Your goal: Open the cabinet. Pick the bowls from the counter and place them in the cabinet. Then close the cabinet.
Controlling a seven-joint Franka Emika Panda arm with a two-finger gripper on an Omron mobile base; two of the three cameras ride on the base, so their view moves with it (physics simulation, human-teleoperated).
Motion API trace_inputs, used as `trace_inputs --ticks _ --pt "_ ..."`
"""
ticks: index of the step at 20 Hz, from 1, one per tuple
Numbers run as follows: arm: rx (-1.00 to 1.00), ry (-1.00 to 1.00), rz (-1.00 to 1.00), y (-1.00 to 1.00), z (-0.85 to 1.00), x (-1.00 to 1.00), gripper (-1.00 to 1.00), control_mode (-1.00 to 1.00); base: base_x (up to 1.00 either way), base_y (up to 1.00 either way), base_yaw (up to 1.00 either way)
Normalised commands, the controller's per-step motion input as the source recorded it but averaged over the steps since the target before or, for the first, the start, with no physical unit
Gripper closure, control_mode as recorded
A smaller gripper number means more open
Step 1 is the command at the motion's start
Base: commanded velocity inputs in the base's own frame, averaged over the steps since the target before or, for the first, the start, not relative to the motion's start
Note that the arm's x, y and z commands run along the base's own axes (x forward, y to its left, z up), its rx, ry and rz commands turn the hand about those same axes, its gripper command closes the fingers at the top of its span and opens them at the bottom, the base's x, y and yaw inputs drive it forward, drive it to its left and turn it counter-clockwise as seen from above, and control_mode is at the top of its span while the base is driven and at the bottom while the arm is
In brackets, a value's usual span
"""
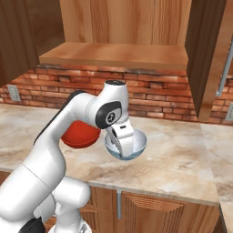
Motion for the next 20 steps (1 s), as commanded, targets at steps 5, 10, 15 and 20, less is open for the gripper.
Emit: trace_inputs --ticks 5,10,15,20 --pt "0.00 -0.02 -0.03 0.00 -0.29 0.13 -1.00 -1.00 0.00 0.00 0.00" --pt "0.00 -0.10 0.00 0.00 -0.23 0.35 -1.00 -1.00 0.00 0.00 0.00" --pt "0.00 -0.07 0.00 0.00 -0.19 0.37 -1.00 -1.00 0.00 0.00 0.00" --pt "0.00 -0.03 0.00 -0.01 -0.18 0.26 -1.00 -1.00 0.00 0.00 0.00"
